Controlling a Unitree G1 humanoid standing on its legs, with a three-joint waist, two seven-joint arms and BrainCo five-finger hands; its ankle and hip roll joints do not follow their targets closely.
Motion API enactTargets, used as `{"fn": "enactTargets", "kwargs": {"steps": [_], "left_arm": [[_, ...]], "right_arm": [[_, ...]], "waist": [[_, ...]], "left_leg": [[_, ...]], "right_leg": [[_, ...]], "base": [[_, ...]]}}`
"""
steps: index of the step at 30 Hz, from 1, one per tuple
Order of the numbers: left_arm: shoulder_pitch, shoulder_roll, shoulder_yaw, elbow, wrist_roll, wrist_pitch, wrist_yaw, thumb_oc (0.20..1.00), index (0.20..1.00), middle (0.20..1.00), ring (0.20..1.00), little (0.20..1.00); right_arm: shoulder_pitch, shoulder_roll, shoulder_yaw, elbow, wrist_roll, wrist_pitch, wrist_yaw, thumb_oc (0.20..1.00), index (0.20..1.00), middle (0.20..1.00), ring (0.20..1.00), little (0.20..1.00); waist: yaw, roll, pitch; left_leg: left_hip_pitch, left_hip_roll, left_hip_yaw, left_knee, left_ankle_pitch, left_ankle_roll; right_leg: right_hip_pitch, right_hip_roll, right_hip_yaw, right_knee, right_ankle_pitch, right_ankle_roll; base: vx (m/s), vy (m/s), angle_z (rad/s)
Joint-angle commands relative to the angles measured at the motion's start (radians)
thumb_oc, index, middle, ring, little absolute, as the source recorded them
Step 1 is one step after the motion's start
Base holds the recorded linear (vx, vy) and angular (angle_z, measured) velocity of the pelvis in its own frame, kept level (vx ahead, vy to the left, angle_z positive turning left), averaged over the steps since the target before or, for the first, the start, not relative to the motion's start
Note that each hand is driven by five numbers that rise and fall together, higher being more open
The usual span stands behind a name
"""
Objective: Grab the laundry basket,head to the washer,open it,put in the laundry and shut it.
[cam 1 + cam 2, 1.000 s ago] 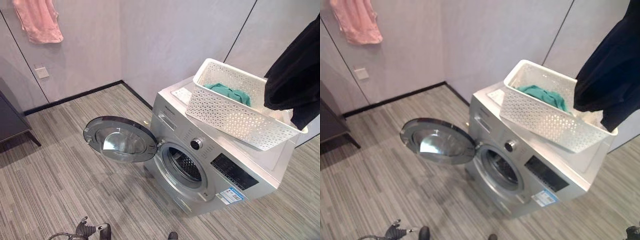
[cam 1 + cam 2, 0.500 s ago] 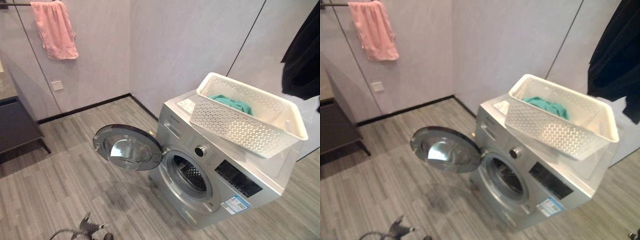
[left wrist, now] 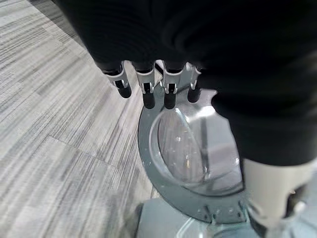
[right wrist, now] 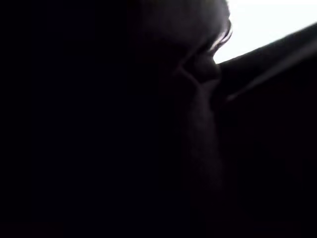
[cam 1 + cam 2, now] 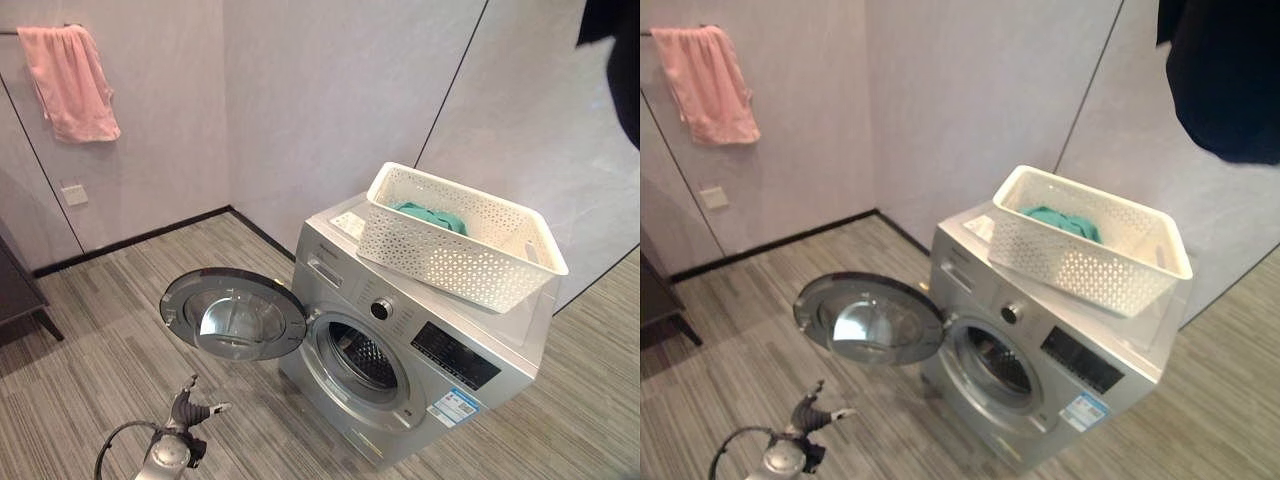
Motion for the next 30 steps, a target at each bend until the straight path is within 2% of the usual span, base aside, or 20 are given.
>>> {"fn": "enactTargets", "kwargs": {"steps": [1,3,5,6,7,8,10,11,12,13,14,15,16,17,18,20,21,24,26,30], "left_arm": [[-0.096,0.028,0.02,-0.026,0.029,-0.031,0.004,1.0,1.0,1.0,1.0,1.0],[-0.095,0.021,0.029,-0.046,0.038,-0.03,0.004,1.0,1.0,1.0,1.0,1.0],[-0.088,0.026,0.034,-0.057,0.048,-0.028,0.003,1.0,1.0,1.0,1.0,1.0],[-0.099,0.003,0.052,-0.084,0.074,-0.019,0.005,1.0,1.0,1.0,1.0,1.0],[-0.096,0.006,0.053,-0.084,0.076,-0.018,0.006,1.0,1.0,1.0,1.0,1.0],[-0.104,-0.017,0.062,-0.089,0.091,-0.01,0.005,1.0,1.0,1.0,1.0,1.0],[-0.094,-0.026,0.078,-0.094,0.107,-0.002,0.004,1.0,1.0,1.0,1.0,1.0],[-0.091,-0.023,0.08,-0.094,0.109,-0.002,0.004,1.0,1.0,1.0,1.0,1.0],[-0.066,-0.123,0.151,-0.087,0.141,0.022,0.002,1.0,1.0,1.0,1.0,1.0],[-0.058,-0.09,0.147,-0.087,0.14,0.022,0.001,1.0,1.0,1.0,1.0,1.0],[-0.056,-0.078,0.144,-0.088,0.14,0.022,0.001,1.0,1.0,1.0,1.0,1.0],[-0.052,-0.072,0.143,-0.087,0.143,0.024,-0.002,1.0,1.0,1.0,1.0,1.0],[-0.053,-0.064,0.138,-0.087,0.143,0.024,-0.002,1.0,1.0,1.0,1.0,1.0],[-0.035,-0.098,0.171,-0.092,0.151,0.033,0.004,1.0,1.0,1.0,1.0,1.0],[-0.036,-0.081,0.149,-0.093,0.149,0.033,0.003,1.0,1.0,1.0,1.0,1.0],[-0.035,-0.084,0.152,-0.092,0.151,0.034,0.003,1.0,1.0,1.0,1.0,1.0],[-0.023,-0.111,0.187,-0.099,0.164,0.028,0.004,1.0,1.0,1.0,1.0,1.0],[-0.009,-0.106,0.188,-0.108,0.173,0.024,0.004,1.0,1.0,1.0,1.0,1.0],[-0.002,-0.107,0.192,-0.119,0.174,0.018,0.008,1.0,1.0,1.0,1.0,1.0],[0.005,-0.103,0.197,-0.126,0.171,0.019,0.013,1.0,1.0,1.0,1.0,1.0]], "right_arm": [[-0.1,-0.047,0.035,0.039,-0.023,0.013,-0.013,0.2,0.2,0.2,0.2,0.2],[-0.075,-0.076,0.009,-0.048,-0.052,0.009,-0.02,0.2,0.2,0.2,0.2,0.2],[-0.025,-0.101,-0.044,-0.106,-0.081,0.021,-0.02,0.2,0.2,0.2,0.2,0.2],[0.098,-0.189,-0.154,-0.28,-0.175,0.04,-0.021,0.2,0.2,0.2,0.2,0.2],[0.135,-0.195,-0.191,-0.297,-0.184,0.047,-0.019,0.2,0.2,0.2,0.2,0.2],[0.235,-0.227,-0.272,-0.364,-0.219,0.052,-0.025,0.2,0.2,0.2,0.2,0.2],[0.467,-0.253,-0.483,-0.458,-0.287,0.076,-0.028,0.2,0.2,0.2,0.2,0.2],[0.505,-0.252,-0.52,-0.469,-0.294,0.079,-0.027,0.2,0.2,0.2,0.2,0.2],[1.143,-0.183,-1.074,-0.701,-0.38,0.074,-0.042,0.2,0.2,0.2,0.2,0.2],[1.286,-0.157,-1.212,-0.738,-0.394,0.076,-0.035,0.2,0.2,0.2,0.2,0.2],[1.34,-0.149,-1.266,-0.753,-0.398,0.077,-0.032,0.2,0.2,0.2,0.2,0.2],[1.495,-0.104,-1.408,-0.814,-0.417,0.073,-0.027,0.2,0.2,0.2,0.2,0.2],[1.531,-0.097,-1.443,-0.826,-0.42,0.074,-0.024,0.2,0.2,0.2,0.2,0.2],[1.912,0.147,-1.686,-1.026,-0.494,0.049,-0.019,0.2,0.2,0.2,0.2,0.2],[1.978,0.17,-1.747,-1.06,-0.496,0.052,-0.006,0.2,0.2,0.2,0.2,0.2],[2.041,0.223,-1.777,-1.103,-0.51,0.042,0.002,0.2,0.2,0.2,0.2,0.2],[2.229,0.398,-1.793,-1.209,-0.541,-0.011,0.027,0.2,0.2,0.2,0.2,0.2],[2.334,0.507,-1.766,-1.289,-0.539,-0.048,0.067,0.2,0.2,0.2,0.2,0.2],[2.377,0.551,-1.732,-1.316,-0.512,-0.076,0.09,0.2,0.2,0.2,0.2,0.2],[2.39,0.572,-1.689,-1.322,-0.494,-0.086,0.108,0.2,0.2,0.2,0.2,0.2]], "waist": [[0.031,-0.041,0.055],[0.018,-0.024,0.058],[0.013,-0.024,0.059],[0.0,0.013,0.074],[0.001,0.009,0.074],[0.001,0.034,0.082],[-0.009,0.039,0.083],[-0.011,0.036,0.081],[-0.07,0.103,0.092],[-0.07,0.078,0.084],[-0.068,0.066,0.083],[-0.068,0.054,0.085],[-0.065,0.046,0.085],[-0.084,0.052,0.098],[-0.063,0.041,0.092],[-0.062,0.043,0.095],[-0.088,0.059,0.105],[-0.09,0.053,0.101],[-0.096,0.056,0.102],[-0.098,0.055,0.101]], "left_leg": [[0.111,0.014,-0.028,0.031,-0.194,0.016],[0.12,0.006,-0.023,0.028,-0.2,0.024],[0.129,0.002,-0.014,0.024,-0.203,0.028],[0.146,-0.017,0.001,0.021,-0.216,0.043],[0.15,-0.017,0.004,0.021,-0.218,0.044],[0.154,-0.026,0.006,0.019,-0.22,0.048],[0.159,-0.031,0.011,0.018,-0.224,0.053],[0.16,-0.031,0.011,0.018,-0.224,0.053],[0.156,-0.057,0.028,0.012,-0.212,0.071],[0.167,-0.05,0.024,0.013,-0.234,0.069],[0.168,-0.049,0.023,0.013,-0.235,0.068],[0.171,-0.052,0.023,0.013,-0.236,0.07],[0.171,-0.052,0.022,0.013,-0.236,0.07],[0.163,-0.058,0.026,0.012,-0.215,0.076],[0.171,-0.056,0.023,0.013,-0.235,0.076],[0.173,-0.055,0.024,0.013,-0.236,0.076],[0.175,-0.055,0.031,0.013,-0.235,0.08],[0.18,-0.054,0.038,0.013,-0.234,0.08],[0.183,-0.055,0.041,0.012,-0.234,0.081],[0.184,-0.055,0.046,0.012,-0.233,0.081]], "right_leg": [[0.002,-0.06,0.005,0.045,-0.025,0.065],[-0.005,-0.068,0.014,0.045,-0.017,0.069],[-0.008,-0.071,0.023,0.047,-0.013,0.072],[-0.015,-0.088,0.042,0.047,-0.003,0.08],[-0.014,-0.088,0.045,0.047,-0.002,0.081],[-0.014,-0.095,0.05,0.047,0.0,0.082],[-0.012,-0.101,0.054,0.046,0.003,0.085],[-0.012,-0.101,0.054,0.046,0.003,0.086],[-0.04,-0.12,0.073,0.047,0.026,0.086],[-0.025,-0.114,0.069,0.043,0.011,0.093],[-0.023,-0.114,0.067,0.042,0.01,0.093],[-0.021,-0.116,0.067,0.042,0.01,0.093],[-0.02,-0.116,0.067,0.041,0.01,0.093],[-0.032,-0.126,0.067,0.048,0.022,0.086],[-0.02,-0.124,0.066,0.044,0.008,0.094],[-0.021,-0.123,0.068,0.044,0.007,0.094],[-0.025,-0.122,0.074,0.042,0.005,0.093],[-0.026,-0.121,0.079,0.044,0.005,0.093],[-0.029,-0.121,0.084,0.045,0.006,0.092],[-0.031,-0.121,0.088,0.044,0.009,0.092]], "base": [[-0.01,0.052,-0.44],[0.0,0.051,-0.24],[-0.02,0.104,-0.13],[-0.03,0.131,-0.19],[-0.03,0.141,-0.24],[-0.01,0.05,-0.19],[-0.02,0.042,-0.31],[-0.09,0.046,-0.28],[-0.01,0.044,-0.07],[-0.01,0.042,-0.07],[0.07,0.011,0.15],[0.0,0.0,0.07],[-0.05,-0.006,-0.01],[0.01,0.004,-0.33],[0.01,0.001,-0.21],[0.03,-0.005,-0.22],[-0.01,-0.02,-0.29],[-0.01,-0.01,-0.01],[0.0,0.005,-0.11],[0.0,0.0,-0.01]]}}
